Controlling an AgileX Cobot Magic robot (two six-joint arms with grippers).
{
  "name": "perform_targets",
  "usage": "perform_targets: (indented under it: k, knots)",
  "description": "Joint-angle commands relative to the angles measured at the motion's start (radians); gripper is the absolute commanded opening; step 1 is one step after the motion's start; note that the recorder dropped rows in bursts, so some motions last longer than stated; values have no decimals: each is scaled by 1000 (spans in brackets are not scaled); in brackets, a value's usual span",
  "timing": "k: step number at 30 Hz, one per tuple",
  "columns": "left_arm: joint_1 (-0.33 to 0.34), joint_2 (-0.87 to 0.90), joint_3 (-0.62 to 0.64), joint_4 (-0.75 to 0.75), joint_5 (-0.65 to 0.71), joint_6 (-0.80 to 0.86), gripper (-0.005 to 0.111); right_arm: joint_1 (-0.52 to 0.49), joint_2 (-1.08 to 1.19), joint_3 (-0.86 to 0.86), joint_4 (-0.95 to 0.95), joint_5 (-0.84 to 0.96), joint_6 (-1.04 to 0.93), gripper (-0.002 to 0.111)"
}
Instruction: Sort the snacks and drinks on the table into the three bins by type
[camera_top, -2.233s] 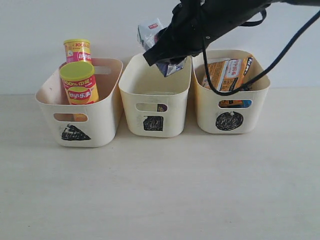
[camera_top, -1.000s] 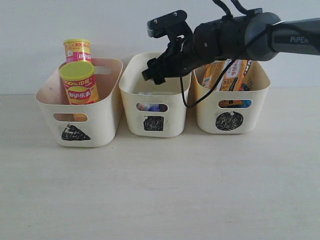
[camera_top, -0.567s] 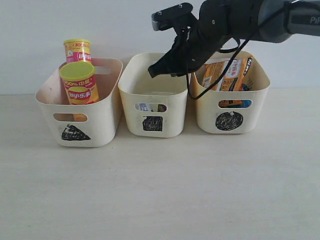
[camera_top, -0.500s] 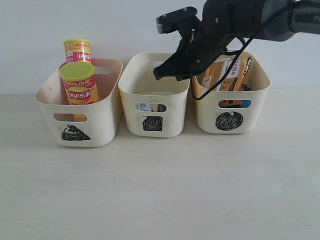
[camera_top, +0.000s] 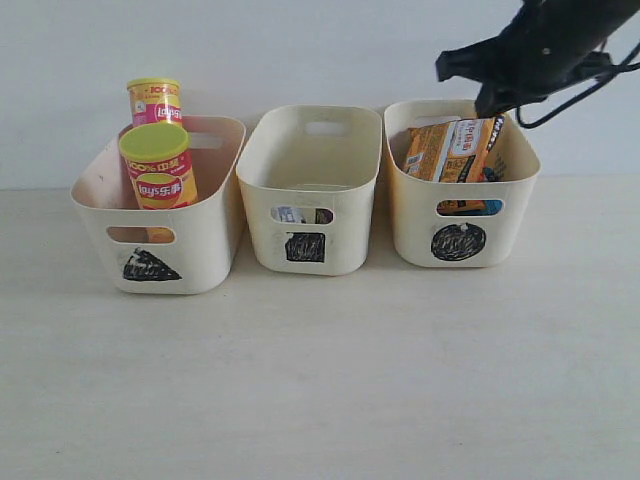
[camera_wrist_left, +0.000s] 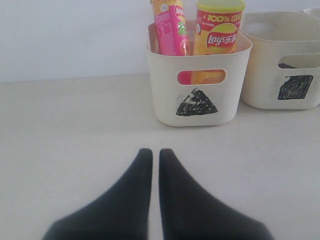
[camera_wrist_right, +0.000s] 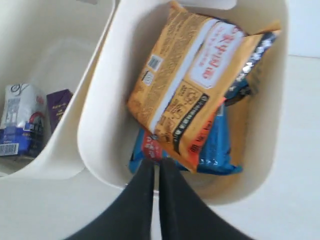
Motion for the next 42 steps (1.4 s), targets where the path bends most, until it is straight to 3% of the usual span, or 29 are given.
perform_targets:
  k: [1,12,23,33,42]
  knots:
    - [3,-4,3,0,-3,-7,4,-76,-142,137,19,-98,-11,0]
    - [3,-4,3,0,-3,-7,4,-154,-578,602,9,-481,-11,0]
    - [3,-4,3,0,-3,-7,4,-154,-1025,963,9,-612,-11,0]
    - [3,-4,3,0,-3,-7,4,-148,-1265,1072,13,-535,-1,0]
    - [3,-4,3,0,-3,-7,4,-148,-1303,1072,13,-535,0,0]
